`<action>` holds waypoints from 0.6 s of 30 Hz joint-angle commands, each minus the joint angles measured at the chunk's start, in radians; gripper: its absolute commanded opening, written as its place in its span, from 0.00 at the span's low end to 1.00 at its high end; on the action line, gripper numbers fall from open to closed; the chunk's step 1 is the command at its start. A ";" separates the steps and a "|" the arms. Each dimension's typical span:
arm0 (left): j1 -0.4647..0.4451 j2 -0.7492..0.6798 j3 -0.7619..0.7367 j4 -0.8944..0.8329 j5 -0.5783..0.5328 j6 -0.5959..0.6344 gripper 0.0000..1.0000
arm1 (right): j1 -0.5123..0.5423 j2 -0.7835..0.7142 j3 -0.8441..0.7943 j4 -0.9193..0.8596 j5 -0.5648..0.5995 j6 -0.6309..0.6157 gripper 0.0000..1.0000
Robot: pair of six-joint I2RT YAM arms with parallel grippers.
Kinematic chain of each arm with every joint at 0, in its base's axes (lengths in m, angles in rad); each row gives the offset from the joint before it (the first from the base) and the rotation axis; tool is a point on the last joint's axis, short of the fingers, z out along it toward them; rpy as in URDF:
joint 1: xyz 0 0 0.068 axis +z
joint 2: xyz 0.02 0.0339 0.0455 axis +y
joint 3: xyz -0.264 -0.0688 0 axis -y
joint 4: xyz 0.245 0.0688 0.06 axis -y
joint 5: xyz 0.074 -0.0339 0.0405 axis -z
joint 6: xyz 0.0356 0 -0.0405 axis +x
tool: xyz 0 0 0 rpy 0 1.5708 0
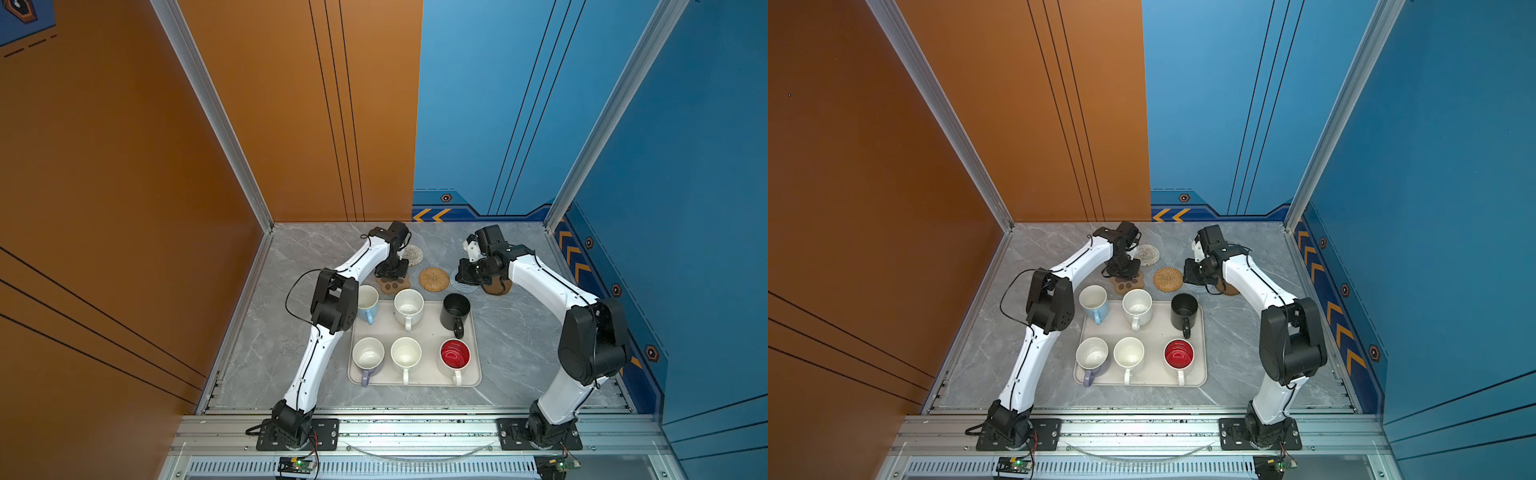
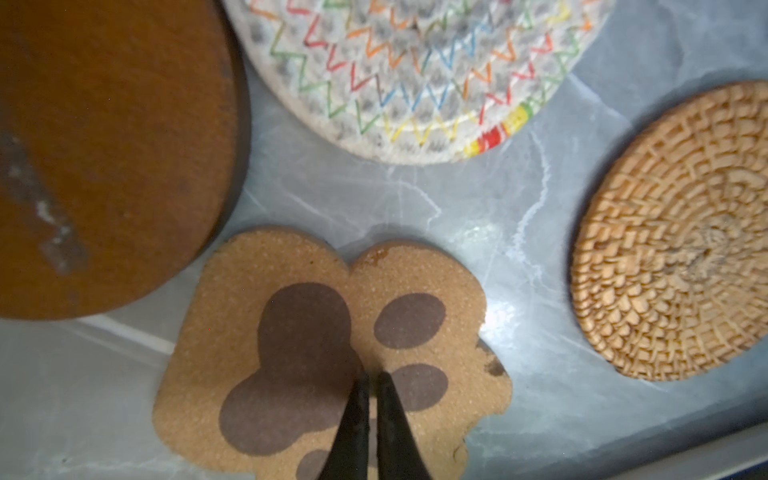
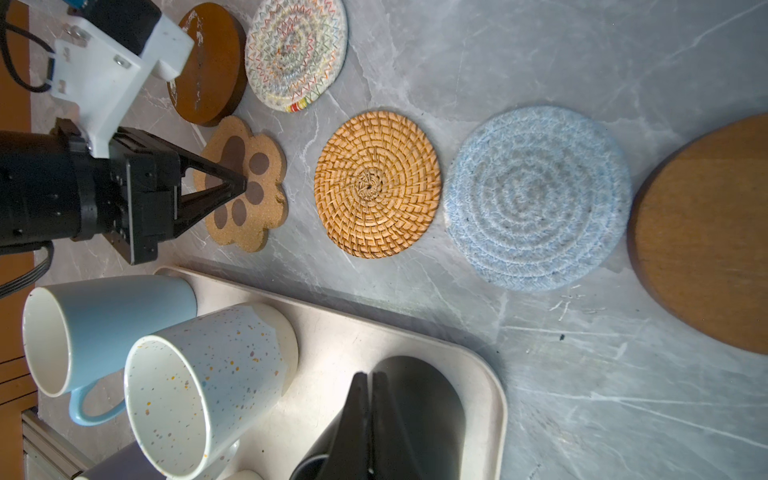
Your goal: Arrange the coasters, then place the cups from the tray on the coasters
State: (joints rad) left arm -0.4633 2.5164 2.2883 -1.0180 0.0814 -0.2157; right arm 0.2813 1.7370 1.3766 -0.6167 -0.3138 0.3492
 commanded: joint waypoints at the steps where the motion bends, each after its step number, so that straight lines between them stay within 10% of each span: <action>1: -0.018 0.055 0.018 -0.011 0.034 -0.022 0.09 | -0.006 -0.034 -0.011 -0.006 -0.004 0.010 0.00; 18: -0.039 0.073 0.051 -0.011 0.054 -0.042 0.09 | -0.008 -0.028 -0.018 -0.005 -0.007 0.009 0.00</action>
State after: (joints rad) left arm -0.4732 2.5359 2.3245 -1.0290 0.0849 -0.2405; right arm 0.2802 1.7363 1.3750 -0.6167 -0.3141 0.3492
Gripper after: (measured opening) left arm 0.093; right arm 0.047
